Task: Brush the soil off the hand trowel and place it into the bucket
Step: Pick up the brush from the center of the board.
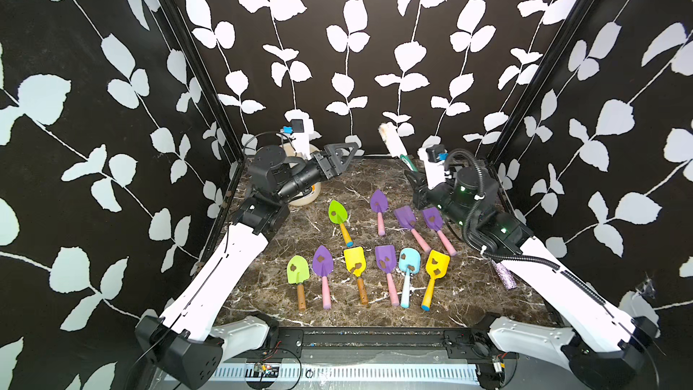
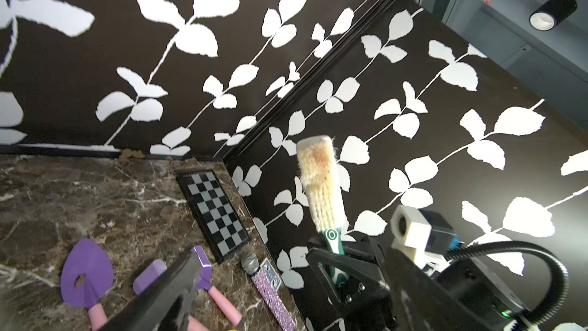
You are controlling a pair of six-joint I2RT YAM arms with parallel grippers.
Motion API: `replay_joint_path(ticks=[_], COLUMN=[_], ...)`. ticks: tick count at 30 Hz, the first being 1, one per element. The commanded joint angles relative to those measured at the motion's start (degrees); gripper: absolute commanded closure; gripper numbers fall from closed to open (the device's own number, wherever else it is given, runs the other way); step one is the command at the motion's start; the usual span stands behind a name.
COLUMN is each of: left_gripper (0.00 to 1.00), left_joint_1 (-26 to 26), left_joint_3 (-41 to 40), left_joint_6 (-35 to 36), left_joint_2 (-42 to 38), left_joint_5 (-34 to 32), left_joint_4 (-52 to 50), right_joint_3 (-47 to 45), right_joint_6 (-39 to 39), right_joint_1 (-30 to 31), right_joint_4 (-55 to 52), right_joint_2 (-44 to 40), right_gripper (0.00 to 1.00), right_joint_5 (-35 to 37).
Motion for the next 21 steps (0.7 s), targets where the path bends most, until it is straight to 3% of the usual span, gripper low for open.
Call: replay_joint_path(ticks=[1, 5, 10, 15, 17, 21], left_gripper=[0.03, 0.01, 0.06, 0.15, 0.23, 0.57], left_joint_1=[-0.1, -0.2, -0.1, 0.1, 0.4, 1.0], left_joint_3=[1.4, 2.5, 0.7, -2.4, -2.8, -3.8], left_joint_6=[-3.8, -7.3, -8.4, -12.5, -13.6, -15.4], left_joint_2=[4.2, 7.9, 8.5, 8.3, 8.3, 8.0], left_joint_5=[7.9, 10.2, 1.6, -1.6, -2.5, -4.2], left_joint_4=[3.0, 8.0, 3.1, 6.0, 5.3, 5.5], right_joint_3=[4.6, 7.6, 9.6, 8.9, 8.2, 6.7], right_joint_6=[-18.6, -31.2, -44.2, -48.6, -48.1, -44.8], right_joint_1=[4.8, 11.1, 16.0, 17.5, 17.6, 18.2], right_joint_4=[-2.4, 2.1, 9.8, 12.3, 12.3, 10.3], right_joint_2=[4.6, 10.0, 15.5, 17.6, 17.2, 16.0], right_gripper=[1.0, 1.0, 1.0, 1.0, 1.0, 1.0], right_joint_5=[18.7, 28.9, 37.3, 39.6, 39.4, 36.4])
